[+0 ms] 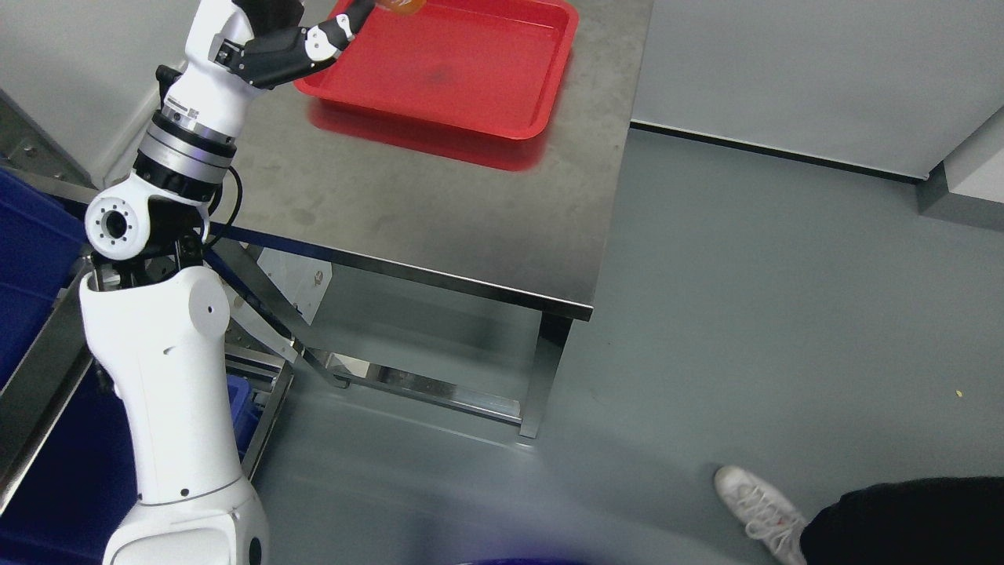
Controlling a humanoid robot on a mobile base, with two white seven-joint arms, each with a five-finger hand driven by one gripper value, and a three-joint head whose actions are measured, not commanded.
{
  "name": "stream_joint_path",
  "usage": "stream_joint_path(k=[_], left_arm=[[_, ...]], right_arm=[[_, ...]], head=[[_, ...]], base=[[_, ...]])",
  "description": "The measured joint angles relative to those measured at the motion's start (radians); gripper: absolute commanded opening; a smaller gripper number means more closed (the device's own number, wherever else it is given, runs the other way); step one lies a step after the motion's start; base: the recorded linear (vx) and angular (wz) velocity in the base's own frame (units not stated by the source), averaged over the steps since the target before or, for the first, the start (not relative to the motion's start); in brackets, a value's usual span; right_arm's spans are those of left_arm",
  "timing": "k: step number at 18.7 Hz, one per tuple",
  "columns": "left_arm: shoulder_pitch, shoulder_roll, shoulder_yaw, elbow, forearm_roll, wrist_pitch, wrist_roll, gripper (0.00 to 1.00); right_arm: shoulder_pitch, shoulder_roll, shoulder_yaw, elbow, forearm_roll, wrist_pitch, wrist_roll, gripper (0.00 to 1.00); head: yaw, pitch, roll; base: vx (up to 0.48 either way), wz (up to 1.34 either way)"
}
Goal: Grab orange capacitor from left shelf to right desk
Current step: 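Extend the left hand with the capacitor over the red tray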
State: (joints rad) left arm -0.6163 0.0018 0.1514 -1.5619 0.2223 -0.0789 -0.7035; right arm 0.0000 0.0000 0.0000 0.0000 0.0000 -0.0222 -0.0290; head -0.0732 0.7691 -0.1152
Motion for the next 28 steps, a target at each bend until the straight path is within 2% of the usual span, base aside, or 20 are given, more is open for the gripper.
stream_joint_path(k=[7, 13, 22, 28], left_arm=[[-0.067, -0.001, -0.062, 0.047, -0.036, 0.041, 0.001, 0.19], [-0.169, -0.001, -0.147, 0.171, -0.094, 0.033, 0.018, 0.19], [-0.289, -0.002, -0.317, 0.386, -0.123, 0.009, 0.171, 0.19], [-0.325, -0.002, -0.418, 0.479, -0.101, 0.005, 0.204, 0.19]], right_arm=[[0.000, 0.000, 0.000, 0.000, 0.000, 0.000, 0.000, 1.00], [0.000, 0.000, 0.000, 0.000, 0.000, 0.000, 0.000, 1.00], [0.000, 0.000, 0.000, 0.000, 0.000, 0.000, 0.000, 1.00], [0.000, 0.000, 0.000, 0.000, 0.000, 0.000, 0.000, 1.00]], head=[[0.0000, 0.000, 0.000], [0.0000, 0.000, 0.000], [0.0000, 0.000, 0.000], [0.0000, 0.000, 0.000]], base=[[0.042, 0.00], [0.022, 0.00], [0.022, 0.00], [0.019, 0.00]])
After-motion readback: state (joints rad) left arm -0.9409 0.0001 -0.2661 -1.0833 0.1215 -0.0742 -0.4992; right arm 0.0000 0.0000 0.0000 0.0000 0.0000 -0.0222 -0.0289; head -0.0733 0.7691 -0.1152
